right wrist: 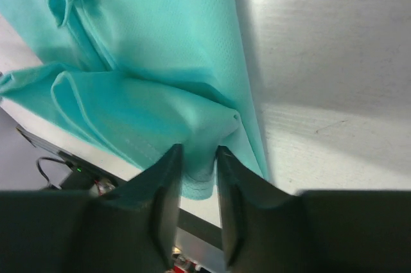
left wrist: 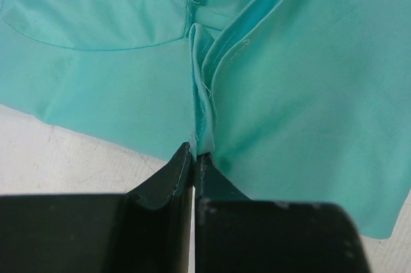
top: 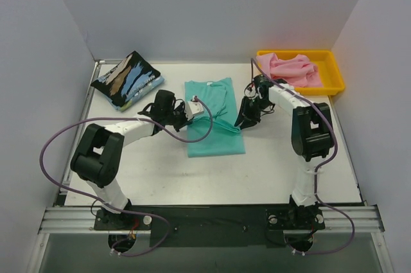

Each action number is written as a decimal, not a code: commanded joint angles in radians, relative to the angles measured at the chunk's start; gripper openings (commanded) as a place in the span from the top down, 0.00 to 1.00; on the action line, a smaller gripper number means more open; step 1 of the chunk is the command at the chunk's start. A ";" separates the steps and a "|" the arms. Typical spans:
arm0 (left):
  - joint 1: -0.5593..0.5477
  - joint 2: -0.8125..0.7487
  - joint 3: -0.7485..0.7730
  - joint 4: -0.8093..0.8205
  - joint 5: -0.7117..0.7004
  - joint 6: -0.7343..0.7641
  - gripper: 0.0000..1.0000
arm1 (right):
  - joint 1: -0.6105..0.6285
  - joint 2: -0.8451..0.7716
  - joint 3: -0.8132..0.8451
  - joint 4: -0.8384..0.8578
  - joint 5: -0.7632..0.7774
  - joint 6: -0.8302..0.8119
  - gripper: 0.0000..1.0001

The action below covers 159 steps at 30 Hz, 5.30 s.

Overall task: Fold and stack the t-shirts
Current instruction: Fold the folded rectangular tshirt in 1/3 of the way, then grab one side of the 2/3 rectangular tshirt with both arms, then fold the long partially folded tshirt into a neat square

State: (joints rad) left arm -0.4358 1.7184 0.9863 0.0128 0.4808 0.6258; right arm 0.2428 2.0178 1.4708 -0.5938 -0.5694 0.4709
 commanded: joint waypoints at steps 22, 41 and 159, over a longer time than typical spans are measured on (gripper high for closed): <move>-0.079 -0.118 0.048 -0.261 -0.045 0.127 0.51 | 0.061 -0.048 -0.011 0.089 0.068 -0.069 1.00; -0.274 -0.175 -0.155 -0.355 0.009 0.431 0.43 | 0.033 -0.238 -0.185 0.034 0.167 -0.077 0.66; 0.060 -0.011 0.199 -0.455 -0.054 -0.110 0.73 | 0.044 0.010 -0.001 0.150 0.003 0.155 0.80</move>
State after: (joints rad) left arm -0.3824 1.6829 1.1271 -0.5236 0.4614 0.5060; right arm 0.3038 2.0281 1.4494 -0.4690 -0.5892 0.6075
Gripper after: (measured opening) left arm 0.057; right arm 0.067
